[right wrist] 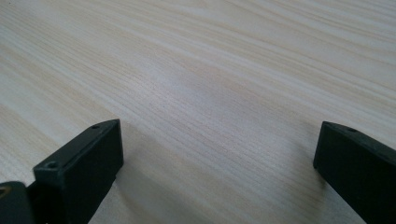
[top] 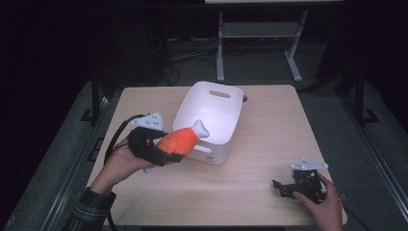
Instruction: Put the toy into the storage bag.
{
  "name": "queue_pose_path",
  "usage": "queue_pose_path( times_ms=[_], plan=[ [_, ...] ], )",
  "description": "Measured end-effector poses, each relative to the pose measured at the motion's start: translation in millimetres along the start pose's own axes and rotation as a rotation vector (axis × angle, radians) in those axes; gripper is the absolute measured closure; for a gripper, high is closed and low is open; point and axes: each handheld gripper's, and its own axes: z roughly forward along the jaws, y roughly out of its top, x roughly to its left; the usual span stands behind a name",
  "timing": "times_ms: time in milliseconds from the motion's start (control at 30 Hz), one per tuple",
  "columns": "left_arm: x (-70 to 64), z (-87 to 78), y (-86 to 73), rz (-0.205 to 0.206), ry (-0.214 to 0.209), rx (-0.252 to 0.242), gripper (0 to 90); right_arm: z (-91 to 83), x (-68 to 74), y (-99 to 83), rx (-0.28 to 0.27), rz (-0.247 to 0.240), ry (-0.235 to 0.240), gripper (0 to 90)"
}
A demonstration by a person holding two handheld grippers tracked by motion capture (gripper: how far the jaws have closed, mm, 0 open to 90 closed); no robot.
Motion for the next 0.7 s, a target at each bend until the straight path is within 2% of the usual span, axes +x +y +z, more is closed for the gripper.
queue_pose_path(
  times_ms=[467,567,700],
  plan=[
    [19.0,4.4,17.9,-0.021,0.02,-0.01,27.2,-0.1,0.0,0.0,0.001,-0.001,0.001,0.9],
    [21.0,5.0,21.0,-0.014,0.028,-0.004,27.2,-0.1,0.0,0.0,0.0,-0.001,0.0,0.9],
    [27.1,6.6,29.3,-0.022,0.038,-0.019,27.2,-0.1,-0.1,0.0,0.001,-0.001,0.002,0.9]
  ],
)
